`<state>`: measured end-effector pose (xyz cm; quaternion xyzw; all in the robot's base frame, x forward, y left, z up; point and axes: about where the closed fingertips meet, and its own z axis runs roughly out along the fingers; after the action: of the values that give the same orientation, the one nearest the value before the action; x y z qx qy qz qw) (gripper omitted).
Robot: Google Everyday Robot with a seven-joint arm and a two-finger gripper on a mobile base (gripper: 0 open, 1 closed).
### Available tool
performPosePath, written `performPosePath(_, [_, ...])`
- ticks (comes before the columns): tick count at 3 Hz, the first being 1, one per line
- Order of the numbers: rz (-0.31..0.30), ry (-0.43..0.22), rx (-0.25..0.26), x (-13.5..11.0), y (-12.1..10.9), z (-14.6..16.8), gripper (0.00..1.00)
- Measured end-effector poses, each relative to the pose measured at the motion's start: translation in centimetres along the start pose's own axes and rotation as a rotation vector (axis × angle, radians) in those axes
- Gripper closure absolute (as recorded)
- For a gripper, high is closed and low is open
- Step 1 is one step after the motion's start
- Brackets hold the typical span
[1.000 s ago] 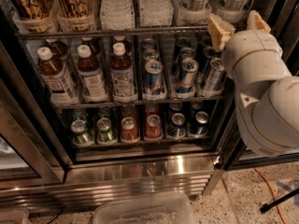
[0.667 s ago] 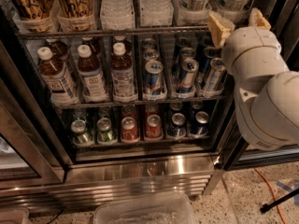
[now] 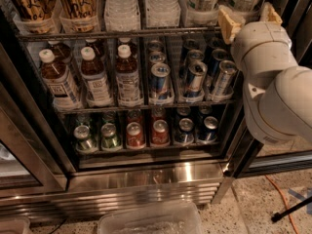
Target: Pick 7up can from top shelf of fridge
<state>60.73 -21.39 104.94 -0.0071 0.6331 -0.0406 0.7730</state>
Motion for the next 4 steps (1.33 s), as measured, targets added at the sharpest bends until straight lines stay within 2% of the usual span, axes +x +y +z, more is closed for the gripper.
performPosePath(2, [-0.006, -0.041, 0.057, -0.7, -1.9, 2.8, 0.34])
performPosePath(4, [0.008, -0.038, 0.04, -0.4, -1.4, 4.0, 0.34])
